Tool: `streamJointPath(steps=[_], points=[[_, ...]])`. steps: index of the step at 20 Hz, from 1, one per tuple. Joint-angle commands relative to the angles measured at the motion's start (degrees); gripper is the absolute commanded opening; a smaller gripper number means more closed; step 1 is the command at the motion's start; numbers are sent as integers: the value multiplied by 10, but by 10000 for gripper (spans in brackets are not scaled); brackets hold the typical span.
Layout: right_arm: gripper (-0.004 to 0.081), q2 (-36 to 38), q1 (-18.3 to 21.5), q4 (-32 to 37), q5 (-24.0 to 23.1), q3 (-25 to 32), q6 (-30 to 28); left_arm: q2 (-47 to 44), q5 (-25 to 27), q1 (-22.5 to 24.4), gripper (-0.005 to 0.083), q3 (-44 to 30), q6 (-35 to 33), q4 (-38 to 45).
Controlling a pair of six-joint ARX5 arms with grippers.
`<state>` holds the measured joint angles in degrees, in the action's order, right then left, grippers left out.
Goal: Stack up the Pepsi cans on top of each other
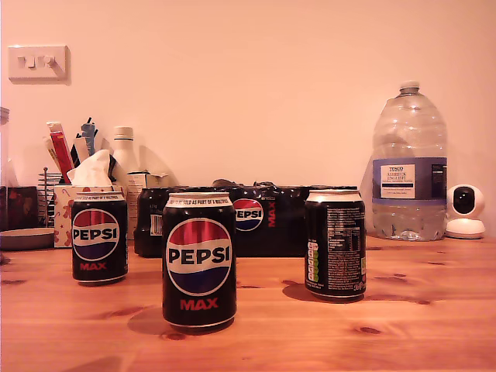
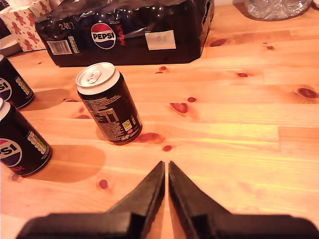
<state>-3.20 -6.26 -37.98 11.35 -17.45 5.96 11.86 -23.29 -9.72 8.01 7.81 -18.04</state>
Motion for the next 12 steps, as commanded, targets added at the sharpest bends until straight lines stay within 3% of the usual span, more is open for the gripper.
streamJointPath(steps=[1, 9, 12], points=[[-13, -2, -2, 120, -8, 0, -23, 0, -9, -1, -22, -8, 4, 29], [-13, -2, -2, 123, -8, 0, -23, 0, -9, -1, -22, -8, 13, 31], [-13, -2, -2, 143, -6, 0, 13, 0, -9, -2, -22, -8, 24, 39]])
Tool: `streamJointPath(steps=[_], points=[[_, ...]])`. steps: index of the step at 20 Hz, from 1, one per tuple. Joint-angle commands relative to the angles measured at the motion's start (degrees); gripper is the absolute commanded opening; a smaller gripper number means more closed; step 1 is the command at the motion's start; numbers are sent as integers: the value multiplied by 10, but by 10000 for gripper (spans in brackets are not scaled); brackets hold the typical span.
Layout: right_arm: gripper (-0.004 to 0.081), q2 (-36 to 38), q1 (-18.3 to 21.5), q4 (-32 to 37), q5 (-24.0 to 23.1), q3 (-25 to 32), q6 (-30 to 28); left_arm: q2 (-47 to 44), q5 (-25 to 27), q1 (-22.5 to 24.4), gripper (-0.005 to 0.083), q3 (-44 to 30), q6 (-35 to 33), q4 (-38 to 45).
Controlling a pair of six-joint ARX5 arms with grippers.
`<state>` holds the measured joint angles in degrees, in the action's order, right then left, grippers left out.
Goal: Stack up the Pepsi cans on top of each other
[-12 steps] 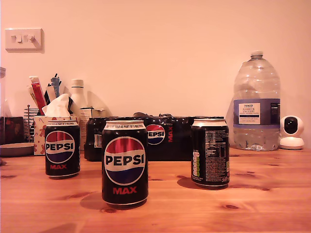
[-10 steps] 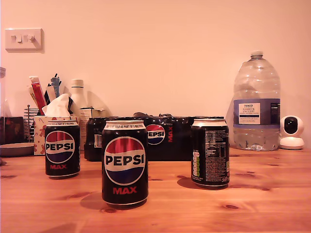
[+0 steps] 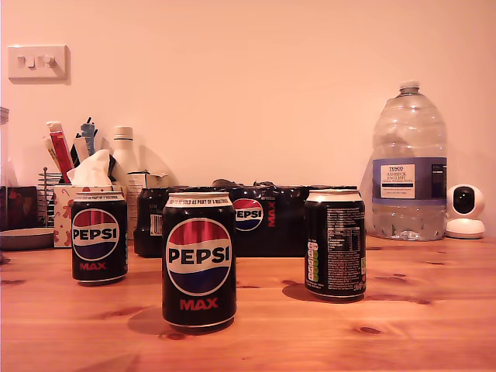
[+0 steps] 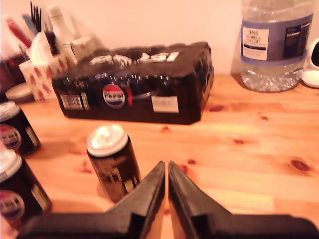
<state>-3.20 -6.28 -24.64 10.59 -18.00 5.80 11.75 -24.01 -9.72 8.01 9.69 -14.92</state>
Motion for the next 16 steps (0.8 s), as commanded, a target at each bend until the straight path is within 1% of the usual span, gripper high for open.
streamJointPath(steps=[1, 4, 6, 10, 12, 13, 14, 15, 16], points=[[-13, -2, -2, 16, 12, 5, 21, 2, -10, -3, -22, -8, 5, 14], [-13, -2, -6, 20, 49, 5, 39, 2, -55, -14, -22, -8, 5, 63], [-13, -7, -15, 21, 67, 5, 40, 2, -64, -31, -22, -8, 5, 86], [-13, -27, -38, 22, 80, 5, 40, 3, -61, -73, -8, -8, 2, 95], [-13, -42, -54, 23, 80, 5, 40, 3, -37, -85, -7, -8, -7, 95], [-13, -49, -61, 23, 80, 5, 39, 3, -21, -87, 30, -8, -7, 97], [-13, -56, -68, 24, 80, 5, 39, 3, -10, -87, 159, -8, -5, 103], [-13, -62, -75, 26, 83, 5, 39, 3, 4, -88, 373, -8, -2, 111], [-13, -68, -82, 29, 86, 5, 39, 5, 29, -88, 561, -8, 14, 122]])
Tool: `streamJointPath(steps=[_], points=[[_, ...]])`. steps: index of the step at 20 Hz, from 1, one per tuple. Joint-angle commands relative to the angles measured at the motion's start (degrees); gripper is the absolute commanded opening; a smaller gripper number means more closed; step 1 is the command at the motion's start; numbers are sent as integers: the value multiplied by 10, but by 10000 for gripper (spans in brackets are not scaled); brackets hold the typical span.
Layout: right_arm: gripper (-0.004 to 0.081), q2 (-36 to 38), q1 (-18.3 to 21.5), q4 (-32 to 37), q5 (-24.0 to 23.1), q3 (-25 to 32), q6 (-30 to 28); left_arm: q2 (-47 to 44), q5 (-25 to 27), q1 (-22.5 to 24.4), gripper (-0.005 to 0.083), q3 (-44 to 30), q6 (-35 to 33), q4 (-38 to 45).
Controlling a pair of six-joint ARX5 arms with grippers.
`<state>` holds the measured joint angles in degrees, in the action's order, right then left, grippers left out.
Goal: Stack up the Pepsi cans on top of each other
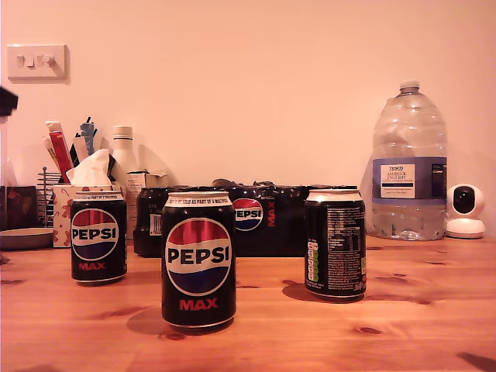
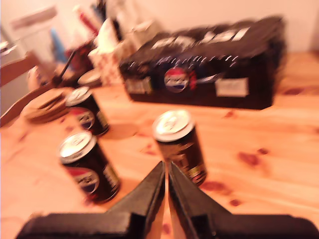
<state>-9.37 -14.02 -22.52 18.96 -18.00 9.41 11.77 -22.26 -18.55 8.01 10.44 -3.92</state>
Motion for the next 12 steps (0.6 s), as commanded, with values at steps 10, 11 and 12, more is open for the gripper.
streamJointPath(steps=[10, 11, 12], points=[[-13, -50, -46, 26, 1, 5, -3, 132, 100, 0, 792, -8, -78, 112], [-13, -55, -49, 26, 1, 5, -3, 151, 107, 1, 792, -8, -81, 133], [-13, -58, -50, 26, 1, 5, -4, 172, 108, 1, 792, -8, -90, 154]])
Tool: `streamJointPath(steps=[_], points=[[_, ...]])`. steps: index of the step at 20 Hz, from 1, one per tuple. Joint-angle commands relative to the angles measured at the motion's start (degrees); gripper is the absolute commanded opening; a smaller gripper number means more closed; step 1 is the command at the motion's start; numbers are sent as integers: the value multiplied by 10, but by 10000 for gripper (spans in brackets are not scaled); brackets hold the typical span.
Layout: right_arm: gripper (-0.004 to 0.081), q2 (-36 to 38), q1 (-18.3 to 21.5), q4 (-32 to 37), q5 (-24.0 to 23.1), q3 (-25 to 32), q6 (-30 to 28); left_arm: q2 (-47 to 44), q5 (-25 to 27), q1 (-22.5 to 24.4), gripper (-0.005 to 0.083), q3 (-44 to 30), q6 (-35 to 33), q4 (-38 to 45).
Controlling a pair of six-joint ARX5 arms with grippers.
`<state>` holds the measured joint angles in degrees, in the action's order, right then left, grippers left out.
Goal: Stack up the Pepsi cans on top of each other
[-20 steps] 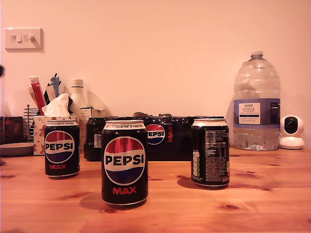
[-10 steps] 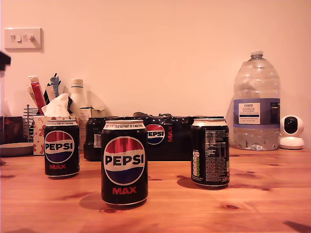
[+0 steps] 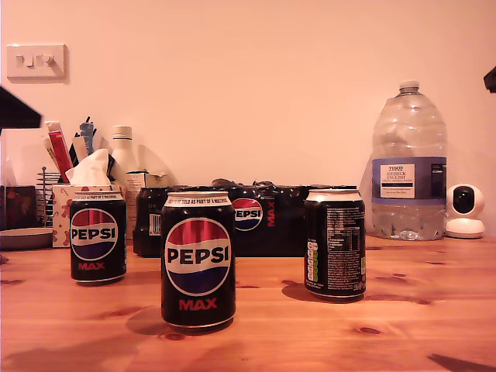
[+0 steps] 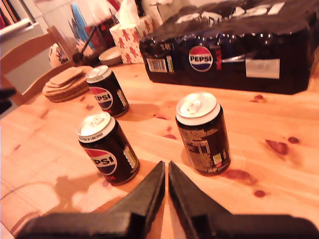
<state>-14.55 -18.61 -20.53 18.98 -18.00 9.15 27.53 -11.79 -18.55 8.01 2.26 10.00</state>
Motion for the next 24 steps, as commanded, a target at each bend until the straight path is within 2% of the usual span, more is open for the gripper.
streamJointPath(steps=[1, 6, 13, 18, 24], points=[[-13, -9, -5, 6, 1, 5, -1, 36, 4, 2, 792, -8, -12, 37], [-13, -18, -5, 7, 0, 5, -1, 164, -2, 41, 791, -8, -19, 161], [-13, -18, -5, 8, 0, 5, -1, 360, -97, 115, 791, -8, -23, 353], [-13, -18, -5, 8, -1, 5, -1, 514, -126, 132, 791, -1, -23, 486], [-13, -18, -5, 8, -1, 5, -1, 678, -139, 137, 791, 72, -23, 558]])
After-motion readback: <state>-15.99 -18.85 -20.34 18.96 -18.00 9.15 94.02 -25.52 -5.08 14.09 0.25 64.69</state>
